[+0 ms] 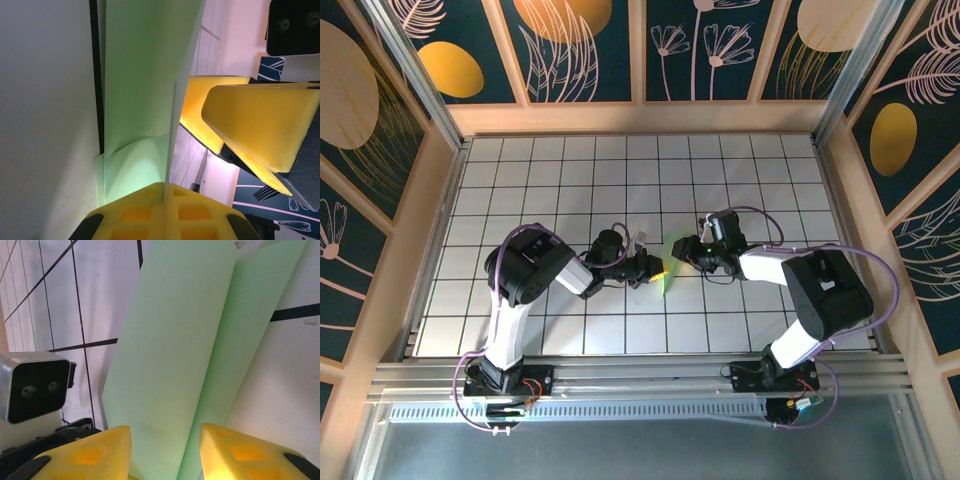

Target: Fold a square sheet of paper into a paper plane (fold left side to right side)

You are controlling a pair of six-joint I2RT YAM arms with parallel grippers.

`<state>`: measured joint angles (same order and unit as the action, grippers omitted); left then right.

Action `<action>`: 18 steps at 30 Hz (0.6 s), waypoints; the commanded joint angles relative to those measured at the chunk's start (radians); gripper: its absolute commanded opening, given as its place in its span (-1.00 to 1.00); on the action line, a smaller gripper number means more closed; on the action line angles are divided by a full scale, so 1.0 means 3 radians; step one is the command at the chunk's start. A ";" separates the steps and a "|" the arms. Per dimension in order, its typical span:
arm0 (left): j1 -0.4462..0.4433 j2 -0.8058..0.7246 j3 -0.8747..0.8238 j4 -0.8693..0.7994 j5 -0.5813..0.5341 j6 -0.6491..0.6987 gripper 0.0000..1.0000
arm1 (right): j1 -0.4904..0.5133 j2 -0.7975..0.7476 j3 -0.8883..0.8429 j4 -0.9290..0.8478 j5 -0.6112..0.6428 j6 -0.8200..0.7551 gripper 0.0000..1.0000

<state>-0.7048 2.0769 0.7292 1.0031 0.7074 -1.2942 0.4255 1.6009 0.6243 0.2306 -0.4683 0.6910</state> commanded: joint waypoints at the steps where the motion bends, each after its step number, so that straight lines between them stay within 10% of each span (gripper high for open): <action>1: 0.0033 0.0061 -0.0003 0.0212 0.0082 -0.0051 -1.00 | 0.0041 0.0078 0.0101 0.0045 0.0067 0.0020 -0.19; 18: 0.0069 -0.0060 -0.0062 0.0064 0.0007 0.0080 -0.64 | 0.0075 0.0311 0.0184 -0.0269 0.0284 -0.0084 -0.21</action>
<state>-0.6971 2.0838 0.7258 1.0203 0.7090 -1.3041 0.4385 1.6543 0.6640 0.1978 -0.4416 0.6872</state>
